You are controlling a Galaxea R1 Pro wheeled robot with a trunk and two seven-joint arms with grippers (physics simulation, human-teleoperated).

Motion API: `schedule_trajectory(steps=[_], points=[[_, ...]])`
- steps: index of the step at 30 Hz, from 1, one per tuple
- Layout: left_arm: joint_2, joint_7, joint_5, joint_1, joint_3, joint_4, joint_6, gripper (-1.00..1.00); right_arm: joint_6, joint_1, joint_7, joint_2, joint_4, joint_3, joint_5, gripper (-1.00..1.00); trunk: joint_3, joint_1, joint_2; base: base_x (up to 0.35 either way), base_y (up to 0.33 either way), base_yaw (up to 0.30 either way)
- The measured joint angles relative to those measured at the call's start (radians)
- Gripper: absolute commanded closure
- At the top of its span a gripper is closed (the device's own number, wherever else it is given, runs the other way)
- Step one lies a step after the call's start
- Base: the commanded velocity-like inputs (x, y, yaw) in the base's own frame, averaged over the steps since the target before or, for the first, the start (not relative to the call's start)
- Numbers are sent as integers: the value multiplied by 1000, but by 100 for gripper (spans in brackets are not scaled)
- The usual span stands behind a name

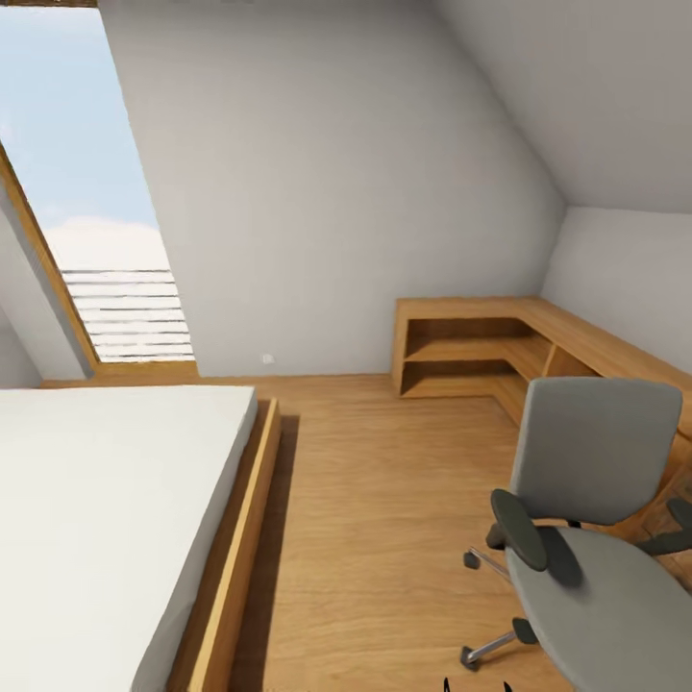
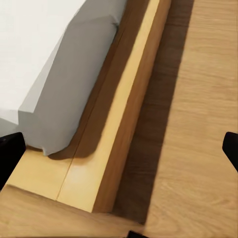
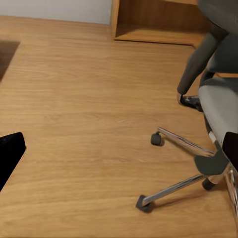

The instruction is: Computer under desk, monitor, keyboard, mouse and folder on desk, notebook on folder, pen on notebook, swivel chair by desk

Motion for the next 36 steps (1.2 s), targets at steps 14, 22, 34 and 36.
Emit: schedule_trajectory(steps=[14,22,34,36], points=[[0,-1,0,0,0,1,0,-100,0,0,6,-3,1,3,-1,-100,0,0,0,0,0,38],[0,0,0,0,-1,0,1,-100,0,0,6,-4,1,3,-1,-100,0,0,0,55,-32,2],[0,1,0,0,0,0,1,-100,0,0,6,-4,2,3,-1,-100,0,-1,0,268,-112,0],[0,0,0,0,0,0,1,-100,0,0,6,-4,2,3,-1,-100,0,-1,0,304,-116,0]])
